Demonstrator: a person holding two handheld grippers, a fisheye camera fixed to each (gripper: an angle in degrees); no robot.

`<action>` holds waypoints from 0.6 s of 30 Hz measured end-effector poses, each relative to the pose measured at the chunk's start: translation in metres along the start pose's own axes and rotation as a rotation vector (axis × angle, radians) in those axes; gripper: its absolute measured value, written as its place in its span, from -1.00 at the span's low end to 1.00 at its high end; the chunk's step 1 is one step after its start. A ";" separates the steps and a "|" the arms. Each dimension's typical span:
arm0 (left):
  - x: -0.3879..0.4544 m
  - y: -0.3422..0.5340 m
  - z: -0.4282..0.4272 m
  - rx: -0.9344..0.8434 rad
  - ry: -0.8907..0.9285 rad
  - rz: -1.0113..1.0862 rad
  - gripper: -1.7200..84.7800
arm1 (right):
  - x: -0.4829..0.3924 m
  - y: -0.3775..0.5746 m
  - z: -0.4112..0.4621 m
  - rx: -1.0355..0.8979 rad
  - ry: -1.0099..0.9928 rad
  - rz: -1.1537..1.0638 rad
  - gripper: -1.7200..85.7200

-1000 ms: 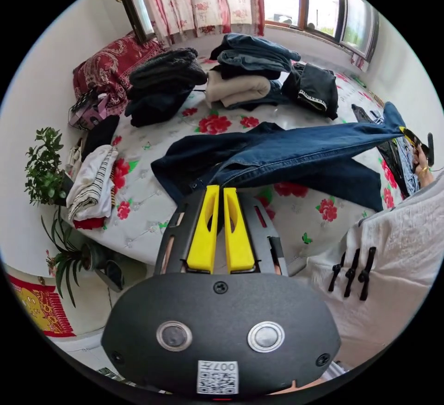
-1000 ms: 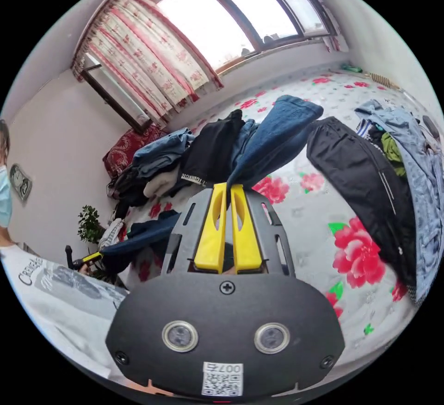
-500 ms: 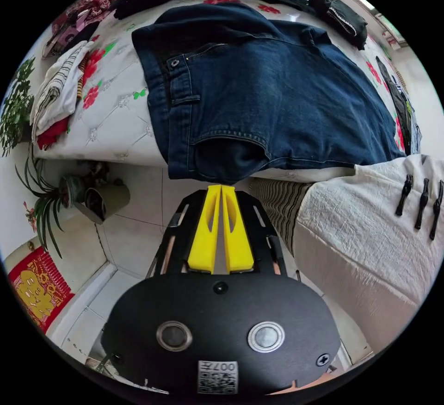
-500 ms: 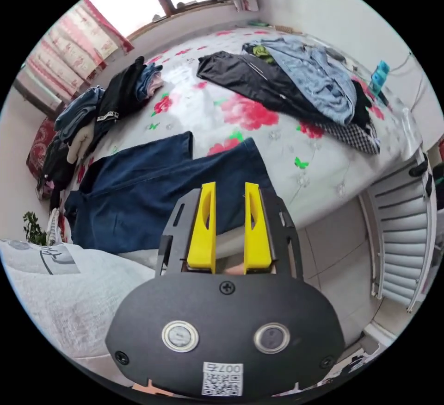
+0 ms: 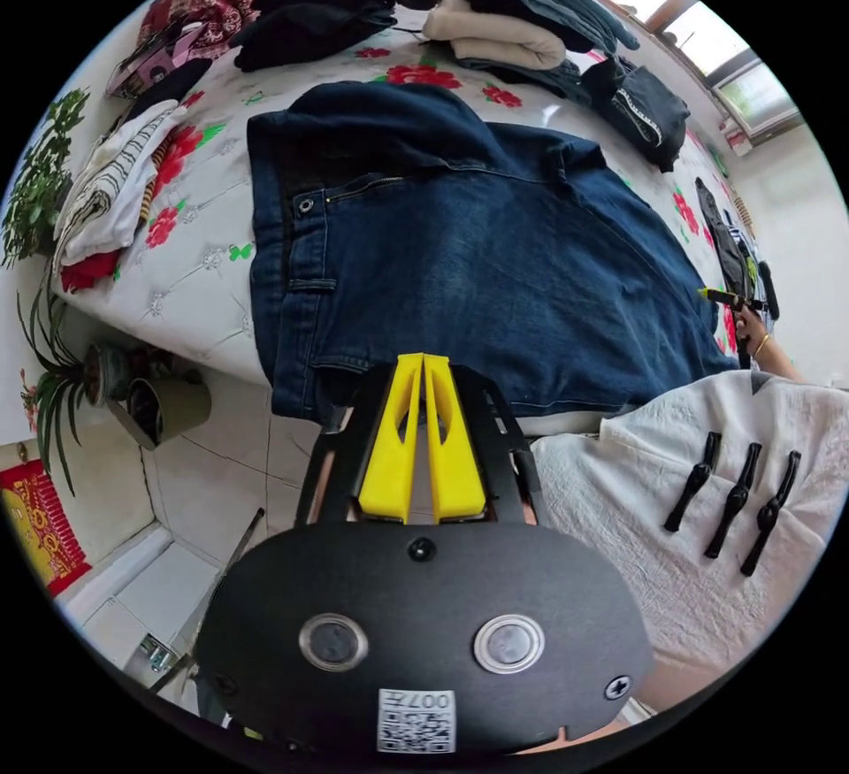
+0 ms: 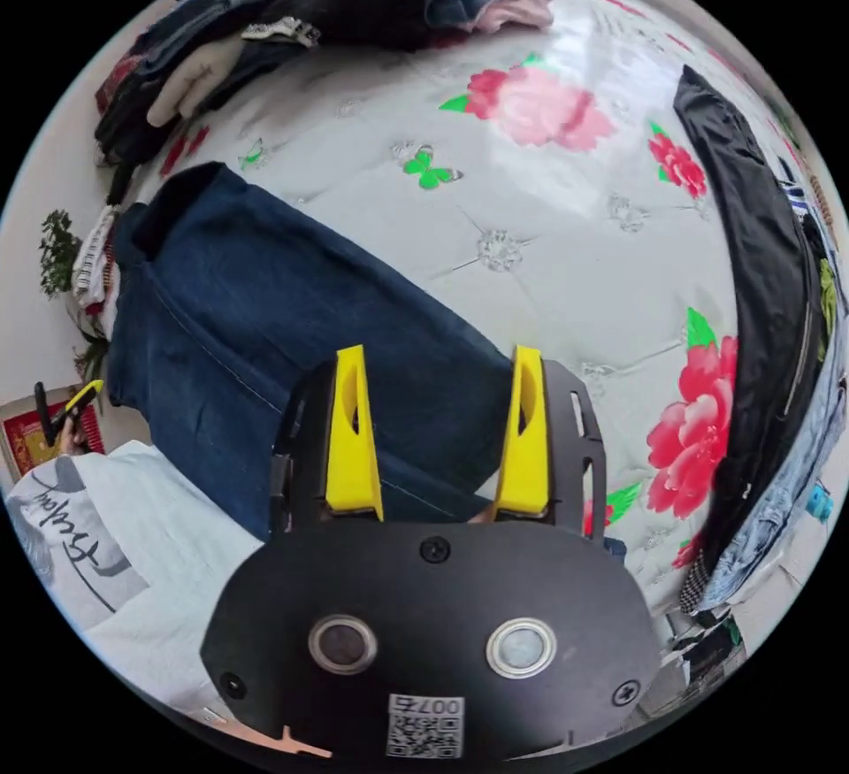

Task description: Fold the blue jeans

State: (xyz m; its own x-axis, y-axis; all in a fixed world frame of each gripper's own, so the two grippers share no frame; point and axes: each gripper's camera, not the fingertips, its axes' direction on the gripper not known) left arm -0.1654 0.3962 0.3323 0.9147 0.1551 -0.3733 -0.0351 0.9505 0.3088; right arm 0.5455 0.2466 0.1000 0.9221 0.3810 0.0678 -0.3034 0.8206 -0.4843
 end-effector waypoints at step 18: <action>0.010 -0.099 0.018 -0.171 -0.094 0.161 -0.98 | -0.089 0.072 -0.290 0.829 0.429 -0.361 -0.95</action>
State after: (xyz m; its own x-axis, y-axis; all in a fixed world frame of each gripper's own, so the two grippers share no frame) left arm -0.1453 0.2986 0.3138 0.9250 0.2900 -0.2455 -0.2438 0.9486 0.2018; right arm 0.5115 0.1484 -0.1937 0.9512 -0.0013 -0.3085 0.0906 0.9570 0.2755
